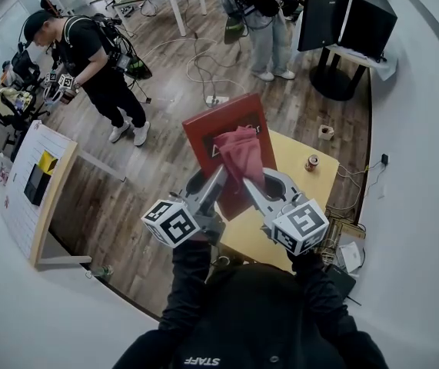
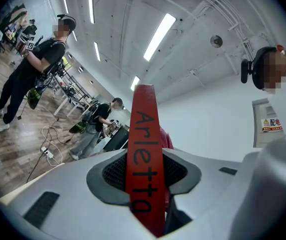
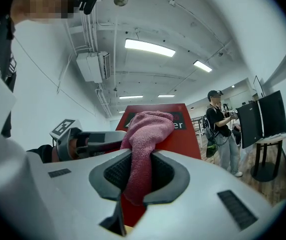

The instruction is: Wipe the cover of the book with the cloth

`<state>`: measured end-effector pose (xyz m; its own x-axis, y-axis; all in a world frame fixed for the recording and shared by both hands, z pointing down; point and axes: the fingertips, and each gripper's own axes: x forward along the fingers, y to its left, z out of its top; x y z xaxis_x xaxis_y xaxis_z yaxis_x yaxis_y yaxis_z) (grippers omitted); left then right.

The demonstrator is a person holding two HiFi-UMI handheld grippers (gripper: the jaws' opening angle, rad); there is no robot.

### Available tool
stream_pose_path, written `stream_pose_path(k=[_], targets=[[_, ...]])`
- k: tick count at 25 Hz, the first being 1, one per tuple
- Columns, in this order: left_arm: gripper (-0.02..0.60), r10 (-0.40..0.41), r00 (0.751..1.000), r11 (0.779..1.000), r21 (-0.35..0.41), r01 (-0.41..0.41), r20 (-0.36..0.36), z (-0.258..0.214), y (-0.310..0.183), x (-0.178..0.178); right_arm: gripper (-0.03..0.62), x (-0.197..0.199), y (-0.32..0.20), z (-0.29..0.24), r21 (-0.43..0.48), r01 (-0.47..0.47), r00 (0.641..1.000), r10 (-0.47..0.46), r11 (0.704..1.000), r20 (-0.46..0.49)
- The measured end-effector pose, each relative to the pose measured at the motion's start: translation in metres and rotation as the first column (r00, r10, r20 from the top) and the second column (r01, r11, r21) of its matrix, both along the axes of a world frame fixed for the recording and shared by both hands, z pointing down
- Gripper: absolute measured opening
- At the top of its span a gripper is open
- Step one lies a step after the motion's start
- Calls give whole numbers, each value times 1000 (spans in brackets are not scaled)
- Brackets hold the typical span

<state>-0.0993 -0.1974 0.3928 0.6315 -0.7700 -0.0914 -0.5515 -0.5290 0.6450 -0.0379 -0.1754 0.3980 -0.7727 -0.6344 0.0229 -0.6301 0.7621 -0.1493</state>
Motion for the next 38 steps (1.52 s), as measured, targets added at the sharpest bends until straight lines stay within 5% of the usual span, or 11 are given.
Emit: stream_pose_path(k=[24,38], targets=[[179,-4,1000,1000,3,4,16,1,-3,0,78,57,-30,9,-14,-141,990,141,990,-12],[179,-50,999,998,23,50,10,0,-5,-2,78,21,15,-7,24,-21,998,20,999,58]])
